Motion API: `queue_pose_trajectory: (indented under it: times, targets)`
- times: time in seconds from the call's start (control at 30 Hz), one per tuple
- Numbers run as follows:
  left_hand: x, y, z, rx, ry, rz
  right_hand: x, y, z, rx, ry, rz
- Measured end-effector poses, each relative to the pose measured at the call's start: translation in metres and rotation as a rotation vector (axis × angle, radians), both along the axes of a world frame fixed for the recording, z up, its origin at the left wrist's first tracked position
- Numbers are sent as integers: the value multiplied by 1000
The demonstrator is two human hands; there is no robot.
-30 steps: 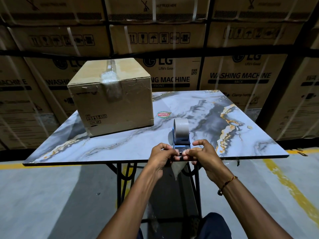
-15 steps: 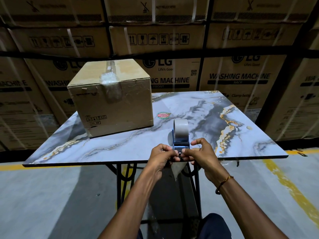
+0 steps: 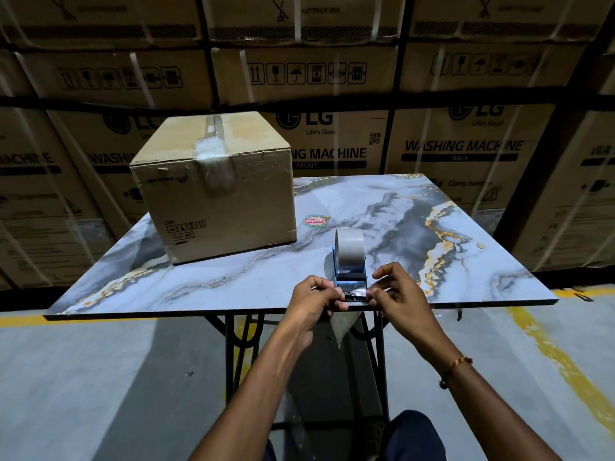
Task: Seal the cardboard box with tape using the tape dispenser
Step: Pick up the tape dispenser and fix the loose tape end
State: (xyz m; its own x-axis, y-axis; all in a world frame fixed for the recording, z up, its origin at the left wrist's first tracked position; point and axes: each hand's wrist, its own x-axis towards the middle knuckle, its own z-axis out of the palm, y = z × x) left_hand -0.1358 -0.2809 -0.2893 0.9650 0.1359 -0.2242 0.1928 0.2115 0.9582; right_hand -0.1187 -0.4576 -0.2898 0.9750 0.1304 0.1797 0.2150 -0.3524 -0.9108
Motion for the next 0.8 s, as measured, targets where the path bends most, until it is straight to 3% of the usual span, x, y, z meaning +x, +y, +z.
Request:
queue_pose_trajectory:
  times: [0.1, 0.17, 0.3, 0.33, 0.43, 0.5, 0.63, 0.8]
  targets:
    - [1, -1, 1, -5, 15, -2, 2, -7, -10, -362, -298, 46]
    - [2, -2, 3, -3, 26, -10, 5, -5, -13, -513, -399, 82]
    - [0, -1, 8, 90, 18, -30, 12, 2, -18, -529, -493, 36]
    - [-1, 0, 7, 210, -16, -24, 13, 3, -19, -499, -495, 24]
    - [-3, 3, 2, 858, -253, -44, 17, 4, -21, -455, -489, 12]
    - [-4, 2, -2, 1185, -416, -63, 19, 4, -21, -446, -483, 16]
    - [1, -2, -1, 1455, -619, 39, 20, 3, -20, -448, -479, 34]
    - [8, 1, -1, 1581, -736, 83, 18, 2, -16, -455, -493, 39]
